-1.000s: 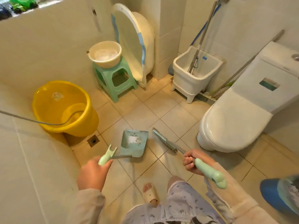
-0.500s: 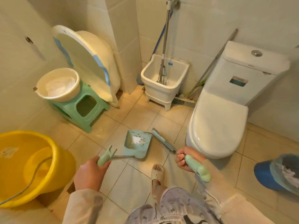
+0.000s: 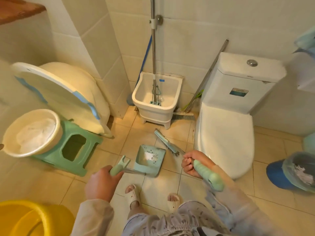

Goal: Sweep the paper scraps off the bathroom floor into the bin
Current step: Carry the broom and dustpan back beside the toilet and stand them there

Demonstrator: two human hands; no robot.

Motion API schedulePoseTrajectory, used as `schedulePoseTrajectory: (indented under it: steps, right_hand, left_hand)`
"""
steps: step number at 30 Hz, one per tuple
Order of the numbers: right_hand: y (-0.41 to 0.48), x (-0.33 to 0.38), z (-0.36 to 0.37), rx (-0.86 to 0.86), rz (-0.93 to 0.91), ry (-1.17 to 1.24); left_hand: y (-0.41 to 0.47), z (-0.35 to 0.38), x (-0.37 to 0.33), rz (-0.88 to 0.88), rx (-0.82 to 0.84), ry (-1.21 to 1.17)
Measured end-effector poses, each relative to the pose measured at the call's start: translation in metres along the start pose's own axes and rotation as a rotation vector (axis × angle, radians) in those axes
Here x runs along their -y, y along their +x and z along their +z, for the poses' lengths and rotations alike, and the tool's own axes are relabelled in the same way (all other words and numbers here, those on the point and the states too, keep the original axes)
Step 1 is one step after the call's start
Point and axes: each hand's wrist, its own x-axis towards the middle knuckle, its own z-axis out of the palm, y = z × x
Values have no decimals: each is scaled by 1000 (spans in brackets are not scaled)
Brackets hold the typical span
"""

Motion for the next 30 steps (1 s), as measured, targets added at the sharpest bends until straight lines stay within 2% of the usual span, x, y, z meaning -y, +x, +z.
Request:
schedulePoseTrajectory:
  steps: [5,13,18,22,26,30]
  right_hand:
    - [20,-4,38,-11,-5,156]
    - [33,-12,80,-24,-73,514]
    - [29,-3,85,-95,-167,672]
    - [28,13,83,-69,-199,799]
    - [25,47,86,-49,-291,964]
    - [27,87,92,-108,-428,964]
  left_hand:
    - [80,-23,-12,207,83,100]
    - [178,-45,-67,697,253,351]
    - [223,-48,-123,977,245,533]
    - [236,-40,-173,1209,256,731]
    - [247,-31,-225,1326,340,857]
    - [256,-24,-277,1450,327,961]
